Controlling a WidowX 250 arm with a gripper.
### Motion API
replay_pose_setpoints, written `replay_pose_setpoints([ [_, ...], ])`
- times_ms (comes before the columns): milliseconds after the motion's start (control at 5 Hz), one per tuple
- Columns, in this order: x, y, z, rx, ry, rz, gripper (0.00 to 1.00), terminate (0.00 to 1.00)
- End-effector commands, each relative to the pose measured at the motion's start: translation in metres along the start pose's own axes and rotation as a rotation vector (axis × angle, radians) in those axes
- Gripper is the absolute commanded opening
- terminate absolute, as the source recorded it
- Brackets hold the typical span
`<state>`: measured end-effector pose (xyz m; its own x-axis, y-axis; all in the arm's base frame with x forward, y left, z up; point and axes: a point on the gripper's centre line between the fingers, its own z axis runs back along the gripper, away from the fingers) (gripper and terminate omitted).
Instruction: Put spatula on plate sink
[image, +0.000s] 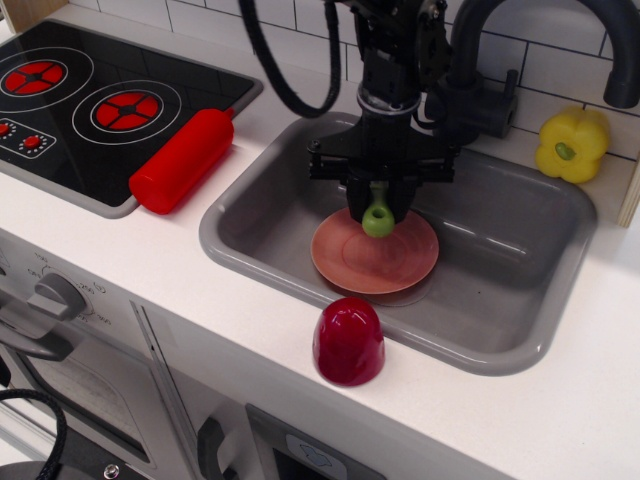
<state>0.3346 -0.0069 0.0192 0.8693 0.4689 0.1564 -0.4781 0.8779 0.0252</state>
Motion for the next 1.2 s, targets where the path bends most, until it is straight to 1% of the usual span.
replay_pose_setpoints([
  [0,-0.007,-0.006,0.001,0.000,-0.041,-0.097,0.00,0.00],
  [200,-0.017,-0.004,0.003,0.008,-0.044,-0.134,1.00,0.00],
  [400,-0.016,-0.002,0.007,0.013,-0.031,-0.120,1.00,0.00],
  [600,-0.010,0.000,0.019,0.009,0.010,-0.103,1.00,0.00],
  [800,-0.002,-0.001,0.041,-0.006,-0.048,-0.058,1.00,0.00],
  [1000,0.003,-0.005,0.071,-0.048,-0.063,-0.043,1.00,0.00],
])
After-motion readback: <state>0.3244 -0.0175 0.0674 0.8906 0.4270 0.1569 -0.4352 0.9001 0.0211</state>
